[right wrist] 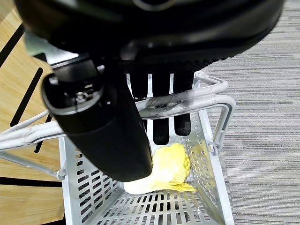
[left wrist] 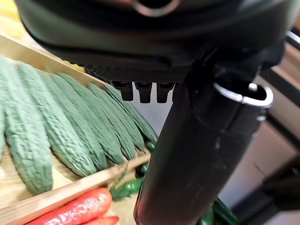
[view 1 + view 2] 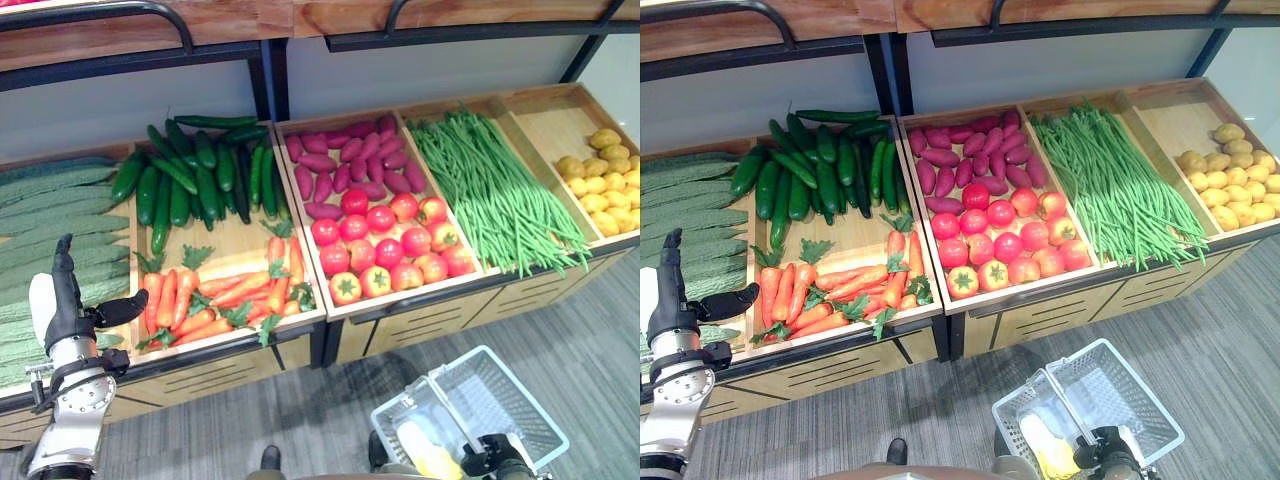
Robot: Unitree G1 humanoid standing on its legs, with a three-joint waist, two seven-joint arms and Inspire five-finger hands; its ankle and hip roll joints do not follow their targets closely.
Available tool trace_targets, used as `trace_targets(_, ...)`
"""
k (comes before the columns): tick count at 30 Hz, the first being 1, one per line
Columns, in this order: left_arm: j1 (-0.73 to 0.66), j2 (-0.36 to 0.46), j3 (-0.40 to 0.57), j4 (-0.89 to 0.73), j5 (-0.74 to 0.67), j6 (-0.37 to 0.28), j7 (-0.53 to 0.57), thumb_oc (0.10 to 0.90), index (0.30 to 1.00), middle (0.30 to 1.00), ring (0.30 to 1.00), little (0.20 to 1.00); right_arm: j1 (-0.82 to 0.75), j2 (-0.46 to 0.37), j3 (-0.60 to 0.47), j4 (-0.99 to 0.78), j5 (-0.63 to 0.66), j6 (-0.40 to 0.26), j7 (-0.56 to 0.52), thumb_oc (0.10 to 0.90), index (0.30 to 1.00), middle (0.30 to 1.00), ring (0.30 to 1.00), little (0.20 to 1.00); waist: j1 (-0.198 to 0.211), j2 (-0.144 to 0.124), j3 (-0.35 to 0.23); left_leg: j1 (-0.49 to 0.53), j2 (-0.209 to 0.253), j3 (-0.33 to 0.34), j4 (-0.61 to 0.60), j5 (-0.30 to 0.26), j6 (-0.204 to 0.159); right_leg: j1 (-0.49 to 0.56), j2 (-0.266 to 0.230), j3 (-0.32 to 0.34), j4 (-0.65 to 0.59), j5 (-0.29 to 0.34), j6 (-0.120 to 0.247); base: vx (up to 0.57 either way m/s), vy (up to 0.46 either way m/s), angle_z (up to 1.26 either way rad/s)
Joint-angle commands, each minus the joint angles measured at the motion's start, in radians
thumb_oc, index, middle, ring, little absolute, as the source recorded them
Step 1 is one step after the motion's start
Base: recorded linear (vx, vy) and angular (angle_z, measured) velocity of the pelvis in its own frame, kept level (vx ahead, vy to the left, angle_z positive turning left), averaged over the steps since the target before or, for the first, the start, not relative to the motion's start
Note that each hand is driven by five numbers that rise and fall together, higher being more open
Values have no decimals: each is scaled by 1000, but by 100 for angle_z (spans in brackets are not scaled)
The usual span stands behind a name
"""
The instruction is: Get the vegetables into the basket
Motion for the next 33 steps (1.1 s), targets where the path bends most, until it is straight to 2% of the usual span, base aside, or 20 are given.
trace_targets(1, -138, 143, -5, -30, -5, -81, -24, 900, 1000, 1000, 1000, 1000, -38, -58, 50, -30, -2, -36, -7, 400, 300, 300, 300, 300, -22, -35, -32, -40, -4, -21, 1, -31, -9, 49, -44, 7, 7, -75, 54, 0, 0, 0)
trace_targets(2, -157, 159, -35, -44, -65, -101, -68, 900, 1000, 1000, 1000, 1000, -41, -62, 55, -33, 2, -37, -2, 400, 300, 300, 300, 300, -26, -33, -31, -40, -3, -19, 1, -30, -10, 47, -45, 10, 7, -73, 55, 0, 0, 0)
trace_targets(6, -203, 186, -120, -66, -127, -124, -146, 900, 1000, 1000, 1000, 1000, -40, -62, 62, -48, 11, -44, 6, 400, 300, 300, 300, 300, -37, -34, -35, -35, -1, -10, 1, -33, -9, 43, -43, 22, 7, -70, 56, 15, 6, -3)
trace_targets(8, -212, 189, -140, -65, -144, -127, -164, 900, 1000, 1000, 1000, 1000, -39, -61, 62, -48, 12, -45, 8, 400, 300, 300, 300, 300, -39, -34, -36, -32, 0, -8, 1, -34, -9, 44, -43, 25, 7, -70, 56, 21, 5, -10)
trace_targets(9, -226, 193, -177, -61, -203, -127, -222, 900, 1000, 1000, 1000, 1000, -38, -61, 64, -50, 13, -45, 15, 400, 300, 300, 300, 300, -45, -35, -40, -27, 0, -2, 1, -36, -8, 45, -42, 30, 7, -69, 56, 25, 7, -14)
trace_targets(15, -249, 195, -259, -52, -373, -126, -355, 900, 1000, 1000, 1000, 1000, -28, -66, 70, -46, 6, -39, 37, 400, 300, 300, 300, 300, -58, -35, -42, -27, 0, 8, 1, -35, -9, 36, -41, 41, 7, -65, 59, 9, 10, -8)
trace_targets(19, -299, 193, -316, -13, -357, -119, -362, 900, 1000, 1000, 1000, 1000, -28, -66, 72, -42, 10, -38, 48, 400, 300, 300, 300, 300, -64, -35, -39, -30, 1, 11, 1, -34, -9, 29, -40, 46, 7, -63, 60, 4, 4, -6)
trace_targets(25, -354, 169, -351, 28, -336, -105, -346, 900, 1000, 1000, 1000, 1000, -37, -68, 73, -39, 16, -36, 48, 400, 300, 300, 300, 300, -69, -37, -31, -40, 2, 14, 1, -31, -9, 15, -36, 52, 7, -60, 60, 2, 3, -5)
trace_targets(33, -387, 209, -369, 75, -257, -85, -331, 900, 1000, 1000, 1000, 1000, -42, -78, 73, -46, 19, -33, 54, 400, 300, 300, 300, 300, -71, -34, -24, -44, 4, 19, 1, -30, -9, 5, -33, 59, 7, -60, 61, 0, 0, 0)
